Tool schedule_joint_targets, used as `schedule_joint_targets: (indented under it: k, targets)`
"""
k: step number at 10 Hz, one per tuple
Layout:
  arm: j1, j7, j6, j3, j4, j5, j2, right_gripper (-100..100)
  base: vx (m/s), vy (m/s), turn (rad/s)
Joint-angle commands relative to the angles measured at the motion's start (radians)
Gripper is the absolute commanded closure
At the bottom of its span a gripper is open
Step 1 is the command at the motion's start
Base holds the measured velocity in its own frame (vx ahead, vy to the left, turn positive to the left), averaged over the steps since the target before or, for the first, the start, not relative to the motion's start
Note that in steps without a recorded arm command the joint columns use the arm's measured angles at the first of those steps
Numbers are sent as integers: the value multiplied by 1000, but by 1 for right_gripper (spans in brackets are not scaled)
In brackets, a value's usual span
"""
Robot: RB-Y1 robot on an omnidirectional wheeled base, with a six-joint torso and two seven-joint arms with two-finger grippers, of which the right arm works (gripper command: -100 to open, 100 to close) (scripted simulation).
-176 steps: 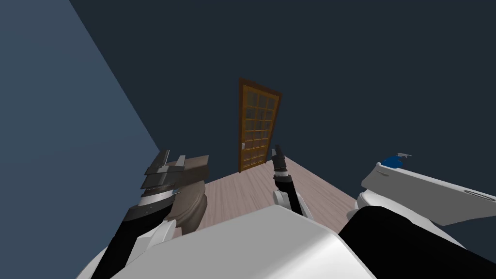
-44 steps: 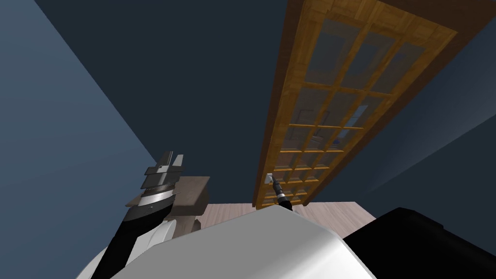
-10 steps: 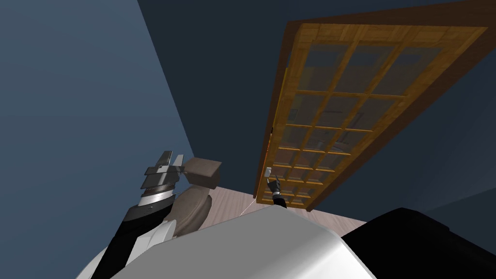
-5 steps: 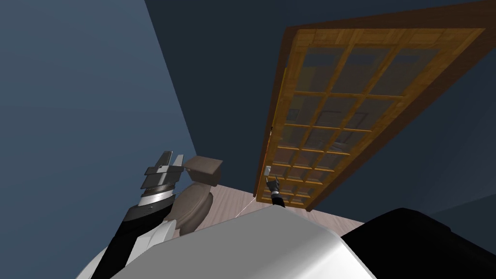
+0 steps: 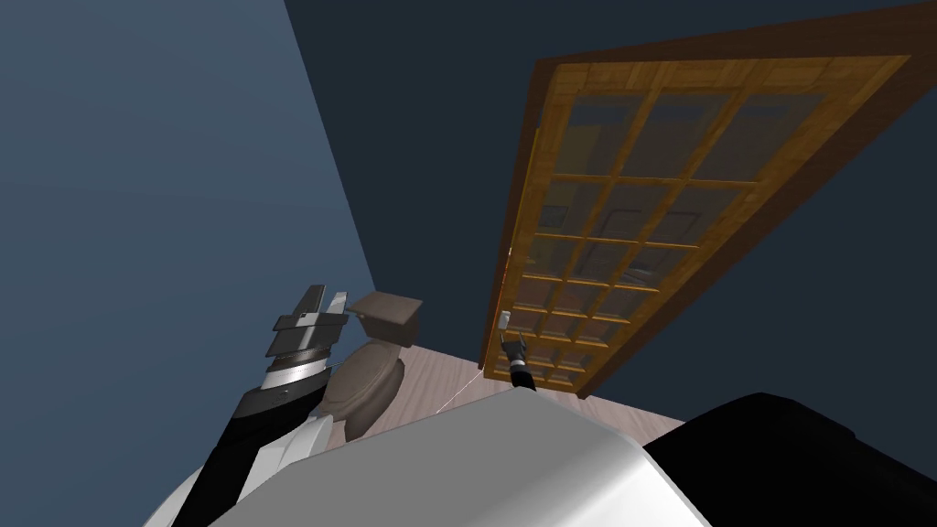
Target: Pull the door open
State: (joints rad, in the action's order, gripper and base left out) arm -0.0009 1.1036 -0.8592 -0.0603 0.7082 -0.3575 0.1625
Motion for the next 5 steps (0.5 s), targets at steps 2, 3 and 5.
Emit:
schedule_joint_targets:
  k: [2, 3, 5]
  targets:
    - [-6, 75, 8, 9, 6, -33, -11, -100, -63, -11, 45]
    - [-6, 87, 8, 9, 6, -33, -11, -100, -57, -17, 21]
    - [-10, 150, 15, 17, 10, -60, -19, -100, -63, -12, 47]
